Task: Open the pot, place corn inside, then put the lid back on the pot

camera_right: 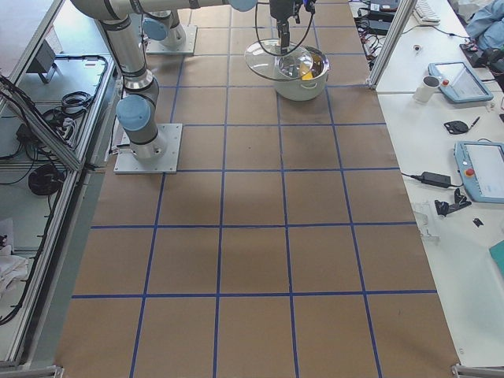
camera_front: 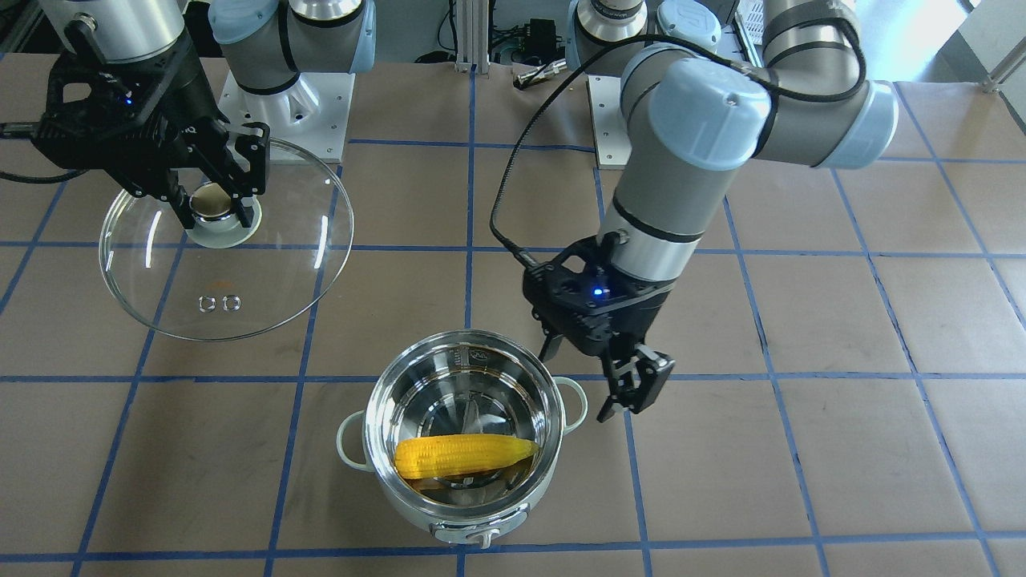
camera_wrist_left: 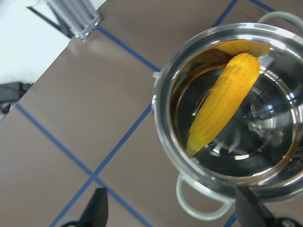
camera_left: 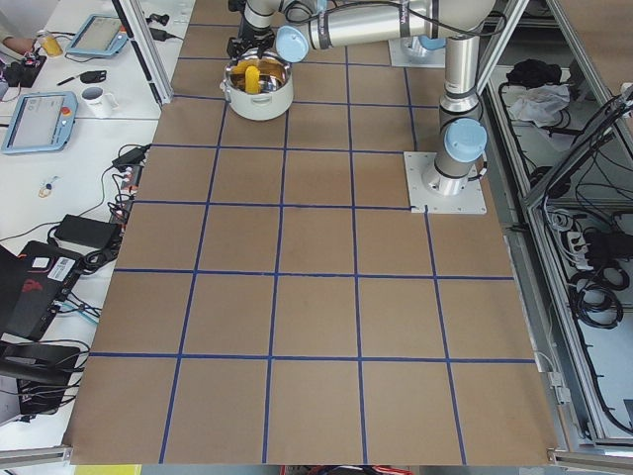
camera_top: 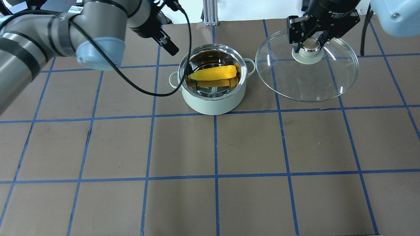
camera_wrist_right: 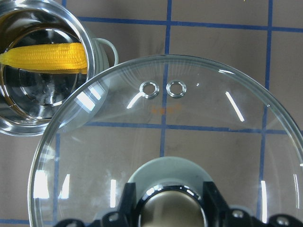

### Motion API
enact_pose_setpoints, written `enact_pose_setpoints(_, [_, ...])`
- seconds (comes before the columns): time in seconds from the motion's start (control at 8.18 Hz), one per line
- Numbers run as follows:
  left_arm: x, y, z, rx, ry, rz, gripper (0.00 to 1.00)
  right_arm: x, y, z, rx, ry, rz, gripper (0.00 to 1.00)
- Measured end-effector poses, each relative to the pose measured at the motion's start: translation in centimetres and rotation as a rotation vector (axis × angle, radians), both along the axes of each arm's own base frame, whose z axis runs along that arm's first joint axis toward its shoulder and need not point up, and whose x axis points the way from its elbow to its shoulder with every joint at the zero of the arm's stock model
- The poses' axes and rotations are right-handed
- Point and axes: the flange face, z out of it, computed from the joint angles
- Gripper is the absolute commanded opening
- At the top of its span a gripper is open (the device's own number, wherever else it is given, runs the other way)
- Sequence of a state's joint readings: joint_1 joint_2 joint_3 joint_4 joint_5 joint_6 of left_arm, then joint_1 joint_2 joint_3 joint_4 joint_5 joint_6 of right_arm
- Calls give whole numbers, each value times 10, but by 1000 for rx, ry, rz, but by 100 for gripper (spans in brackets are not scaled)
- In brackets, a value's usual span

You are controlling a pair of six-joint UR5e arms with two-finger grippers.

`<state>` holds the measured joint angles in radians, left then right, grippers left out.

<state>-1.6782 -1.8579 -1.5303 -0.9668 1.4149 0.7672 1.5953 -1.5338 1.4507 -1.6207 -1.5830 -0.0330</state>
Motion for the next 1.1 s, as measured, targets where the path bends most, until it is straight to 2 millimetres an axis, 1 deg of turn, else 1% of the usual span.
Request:
enact_pose_setpoints(0.12, [43,-1,15,26,7,131,100,7,-12,0,-5,2,11,32])
enact_pose_setpoints(0.24, [76,5,31,59,17,250,100,23,-25,-3,-16,1,31,31])
enact_pose_setpoints(0.37, [101,16,47,93,33,366,100,46,-41,-11,-36,-4,39,31])
enact_pose_setpoints(0.49, [114,30,61,130,52,473,100,75,-56,-27,-57,-16,27,31])
enact_pose_setpoints(0.61, [120,44,74,167,79,588,100,107,-67,-47,-76,-33,3,30])
enact_pose_setpoints(0.73, [123,58,82,191,98,698,100,137,-76,-69,-90,-52,-33,30])
enact_pose_setpoints(0.86, [125,69,85,199,71,777,100,162,-84,-93,-99,-68,-60,30])
enact_pose_setpoints(1.1, [130,86,77,227,-30,847,100,193,-95,-134,-96,-83,-94,30])
